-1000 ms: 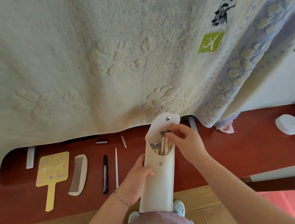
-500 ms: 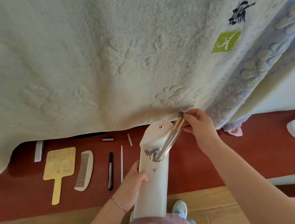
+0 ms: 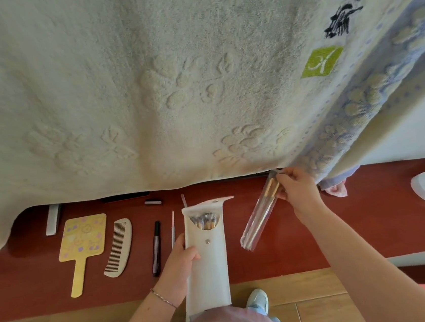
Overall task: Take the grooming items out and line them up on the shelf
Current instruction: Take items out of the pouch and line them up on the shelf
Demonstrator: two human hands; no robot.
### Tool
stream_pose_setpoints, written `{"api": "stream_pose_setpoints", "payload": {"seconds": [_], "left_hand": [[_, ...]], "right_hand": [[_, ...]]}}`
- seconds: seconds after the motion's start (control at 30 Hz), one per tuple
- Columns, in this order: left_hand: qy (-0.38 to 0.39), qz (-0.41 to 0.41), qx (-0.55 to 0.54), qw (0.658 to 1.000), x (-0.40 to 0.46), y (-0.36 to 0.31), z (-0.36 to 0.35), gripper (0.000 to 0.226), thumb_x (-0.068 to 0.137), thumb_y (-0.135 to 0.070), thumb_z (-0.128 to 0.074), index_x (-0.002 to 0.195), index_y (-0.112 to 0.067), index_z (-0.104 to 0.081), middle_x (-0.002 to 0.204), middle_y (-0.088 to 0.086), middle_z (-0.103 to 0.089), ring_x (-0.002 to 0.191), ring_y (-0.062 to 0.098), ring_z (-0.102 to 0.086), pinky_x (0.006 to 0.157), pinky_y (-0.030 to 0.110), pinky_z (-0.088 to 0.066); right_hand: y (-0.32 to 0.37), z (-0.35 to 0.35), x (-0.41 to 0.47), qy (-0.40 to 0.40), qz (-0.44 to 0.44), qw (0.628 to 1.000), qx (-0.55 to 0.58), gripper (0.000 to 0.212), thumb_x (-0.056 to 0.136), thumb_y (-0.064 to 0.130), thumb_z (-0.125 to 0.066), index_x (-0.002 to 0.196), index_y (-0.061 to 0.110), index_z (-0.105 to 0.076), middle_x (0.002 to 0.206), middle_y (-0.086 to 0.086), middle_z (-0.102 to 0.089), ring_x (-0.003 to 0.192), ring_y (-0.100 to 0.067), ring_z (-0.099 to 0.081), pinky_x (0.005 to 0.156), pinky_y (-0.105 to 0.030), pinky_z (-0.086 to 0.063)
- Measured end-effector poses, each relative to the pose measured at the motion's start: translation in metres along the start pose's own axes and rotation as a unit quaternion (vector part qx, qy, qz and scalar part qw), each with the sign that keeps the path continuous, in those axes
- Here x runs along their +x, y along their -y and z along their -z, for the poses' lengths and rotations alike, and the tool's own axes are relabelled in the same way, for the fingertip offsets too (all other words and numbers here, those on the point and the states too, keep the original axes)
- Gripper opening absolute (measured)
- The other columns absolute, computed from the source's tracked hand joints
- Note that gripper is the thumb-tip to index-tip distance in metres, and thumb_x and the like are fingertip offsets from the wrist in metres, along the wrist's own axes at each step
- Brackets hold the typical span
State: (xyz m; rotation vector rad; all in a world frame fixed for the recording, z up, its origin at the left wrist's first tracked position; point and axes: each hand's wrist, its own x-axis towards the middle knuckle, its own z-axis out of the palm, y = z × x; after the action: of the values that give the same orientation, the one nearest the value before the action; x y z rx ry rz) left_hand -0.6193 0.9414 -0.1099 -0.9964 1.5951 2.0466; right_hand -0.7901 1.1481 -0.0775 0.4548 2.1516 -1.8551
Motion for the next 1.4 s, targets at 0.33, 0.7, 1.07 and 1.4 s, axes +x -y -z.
{"api": "stream_pose_setpoints", "payload": {"seconds": [0.33,0.7,1.07,1.4], "left_hand": [[-0.001,-0.003,-0.001,1.0,-0.005,-0.004,-0.004,0.057,0.061,-0.012,-0.05,0.118,-0.02,-0.049,0.108,0.016,-0.06,0.098,0.035,-0.059,0.083,0.048,-0.051],[-0.017,0.0,0.024,1.0,-0.003,-0.004,-0.021,0.041,0.085,0.005,-0.041,0.116,-0.021,-0.048,0.106,0.011,-0.058,0.094,0.025,-0.057,0.067,0.032,-0.048],[-0.029,0.009,0.022,0.999,0.002,-0.005,-0.027,0.034,0.086,0.002,-0.045,0.108,-0.023,-0.051,0.105,0.012,-0.057,0.098,0.029,-0.055,0.072,0.034,-0.048],[0.001,0.0,0.024,1.0,0.006,-0.008,-0.028,0.051,0.064,-0.016,-0.054,0.114,-0.024,-0.05,0.11,0.013,-0.057,0.103,0.032,-0.055,0.089,0.048,-0.048]], "right_hand": [[-0.032,-0.015,0.026,0.131,-0.033,0.942,-0.308,0.009,0.082,0.005,-0.051,0.08,0.012,-0.057,0.064,-0.006,-0.061,0.049,-0.016,-0.046,0.047,-0.024,-0.035],[-0.037,-0.029,0.035,0.131,0.019,0.912,-0.387,0.025,0.088,0.016,-0.049,0.106,0.011,-0.065,0.094,-0.008,-0.066,0.068,-0.017,-0.056,0.053,-0.021,-0.039],[-0.043,-0.002,0.032,0.049,0.028,0.938,-0.342,0.032,0.09,0.021,-0.054,0.12,0.017,-0.061,0.09,-0.002,-0.062,0.073,-0.015,-0.057,0.064,-0.025,-0.045],[-0.05,-0.004,0.025,0.027,0.083,0.921,-0.38,0.035,0.09,0.022,-0.054,0.124,0.015,-0.054,0.109,-0.008,-0.052,0.082,-0.017,-0.05,0.07,-0.026,-0.04]]}}
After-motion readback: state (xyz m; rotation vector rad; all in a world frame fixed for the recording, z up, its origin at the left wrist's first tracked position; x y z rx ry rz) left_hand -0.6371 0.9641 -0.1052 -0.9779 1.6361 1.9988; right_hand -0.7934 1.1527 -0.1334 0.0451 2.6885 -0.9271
